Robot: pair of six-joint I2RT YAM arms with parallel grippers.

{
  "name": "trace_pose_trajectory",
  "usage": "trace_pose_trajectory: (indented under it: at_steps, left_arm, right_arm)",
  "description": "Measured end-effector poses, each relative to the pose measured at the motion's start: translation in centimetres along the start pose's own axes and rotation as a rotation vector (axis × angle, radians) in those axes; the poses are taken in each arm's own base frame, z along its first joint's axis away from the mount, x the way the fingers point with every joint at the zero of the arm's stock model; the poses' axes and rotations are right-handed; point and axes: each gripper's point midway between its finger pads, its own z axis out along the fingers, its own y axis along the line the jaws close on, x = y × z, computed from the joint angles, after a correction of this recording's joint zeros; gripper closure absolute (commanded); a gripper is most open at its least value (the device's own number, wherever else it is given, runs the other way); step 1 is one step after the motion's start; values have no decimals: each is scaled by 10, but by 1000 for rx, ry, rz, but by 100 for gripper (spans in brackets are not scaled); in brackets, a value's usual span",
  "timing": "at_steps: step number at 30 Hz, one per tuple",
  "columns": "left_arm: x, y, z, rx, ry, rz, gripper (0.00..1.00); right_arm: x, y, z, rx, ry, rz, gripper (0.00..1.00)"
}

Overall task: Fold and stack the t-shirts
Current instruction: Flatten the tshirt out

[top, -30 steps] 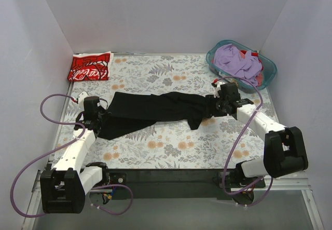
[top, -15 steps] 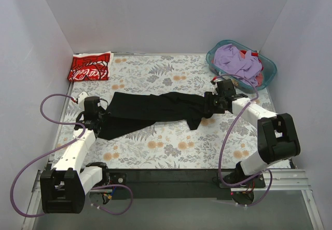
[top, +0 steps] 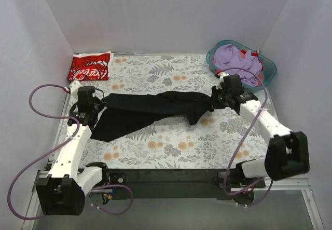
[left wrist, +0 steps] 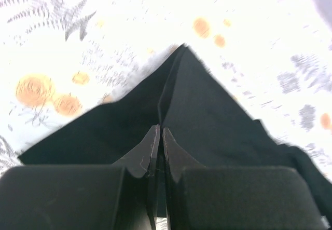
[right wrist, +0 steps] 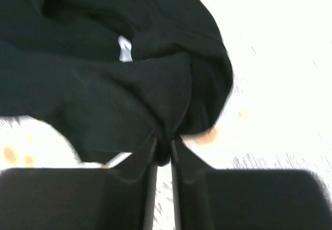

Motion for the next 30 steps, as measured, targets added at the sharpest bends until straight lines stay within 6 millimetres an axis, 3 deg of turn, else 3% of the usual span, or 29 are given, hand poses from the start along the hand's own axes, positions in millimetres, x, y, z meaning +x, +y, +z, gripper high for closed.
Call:
trace_pose_trajectory:
  at_steps: [2, 5, 8, 10, 19, 24, 30]
  left_arm:
    - [-12, -7, -6, 21, -32, -13, 100]
    - [-9, -2, -10, 16, -27, -18, 100]
    - [8, 9, -7, -8, 5, -8, 100]
    - [22, 19, -4, -31, 37, 6, 100]
    - [49, 35, -2, -51, 75, 30, 100]
    - [51, 35, 0, -46, 74, 32, 100]
    - [48, 32, 1, -37, 59, 28, 100]
  right_arm:
    - [13, -5, -18, 20, -9, 11, 67]
    - [53, -23, -33, 67, 41, 72, 60]
    - [102, -41, -40, 132, 148, 132, 59]
    - [117, -42, -44, 138, 189, 143, 59]
    - [96, 1, -24, -19, 203, 90, 57]
    - [81, 24, -11, -44, 180, 28, 56]
    - [78, 10, 0, 74, 166, 33, 56]
